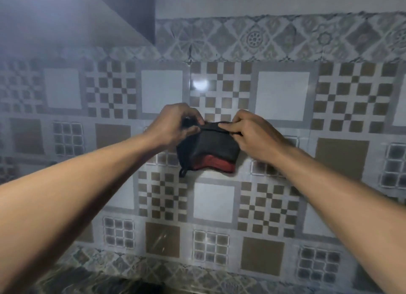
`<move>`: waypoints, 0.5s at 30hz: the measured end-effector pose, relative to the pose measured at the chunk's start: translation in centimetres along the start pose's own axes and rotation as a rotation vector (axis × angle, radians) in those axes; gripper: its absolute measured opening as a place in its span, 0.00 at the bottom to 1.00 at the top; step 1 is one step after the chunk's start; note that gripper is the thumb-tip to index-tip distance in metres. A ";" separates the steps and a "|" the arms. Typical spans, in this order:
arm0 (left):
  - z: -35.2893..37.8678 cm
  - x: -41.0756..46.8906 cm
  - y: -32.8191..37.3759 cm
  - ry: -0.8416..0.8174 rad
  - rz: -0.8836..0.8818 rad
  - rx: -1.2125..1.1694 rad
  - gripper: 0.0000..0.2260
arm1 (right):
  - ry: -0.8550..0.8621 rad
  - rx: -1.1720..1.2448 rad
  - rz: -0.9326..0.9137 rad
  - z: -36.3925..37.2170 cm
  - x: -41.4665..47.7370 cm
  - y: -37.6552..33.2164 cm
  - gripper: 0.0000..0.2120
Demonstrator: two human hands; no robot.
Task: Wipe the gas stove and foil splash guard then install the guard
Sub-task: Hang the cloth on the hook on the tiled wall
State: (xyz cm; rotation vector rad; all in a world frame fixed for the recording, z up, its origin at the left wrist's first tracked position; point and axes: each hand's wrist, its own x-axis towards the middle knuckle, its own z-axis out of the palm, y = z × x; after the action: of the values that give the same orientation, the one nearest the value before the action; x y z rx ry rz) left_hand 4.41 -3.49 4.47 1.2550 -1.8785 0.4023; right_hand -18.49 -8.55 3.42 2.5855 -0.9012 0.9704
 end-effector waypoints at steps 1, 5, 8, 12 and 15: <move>0.2 0.7 -0.2 0.032 0.049 0.056 0.07 | 0.021 0.000 0.031 0.2 0.6 0.4 0.14; 1.6 1.6 -0.7 0.072 0.159 0.212 0.10 | 0.048 -0.087 0.140 0.9 1.6 1.0 0.18; 3.1 0.2 -1.2 0.142 0.174 0.266 0.11 | 0.075 -0.061 0.130 1.9 0.8 0.3 0.19; 4.4 -2.0 -1.5 0.138 0.120 0.280 0.10 | 0.051 -0.060 0.054 3.7 -0.8 1.2 0.11; 4.5 -2.5 -1.3 0.097 0.062 0.256 0.08 | 0.023 -0.177 -0.048 5.0 -1.6 1.8 0.20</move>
State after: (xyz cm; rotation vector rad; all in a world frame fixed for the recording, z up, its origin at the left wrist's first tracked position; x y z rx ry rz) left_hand 3.90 -5.41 -0.44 1.3196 -1.8279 0.7435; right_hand -17.93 -11.28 -1.38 2.4316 -0.8736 0.8645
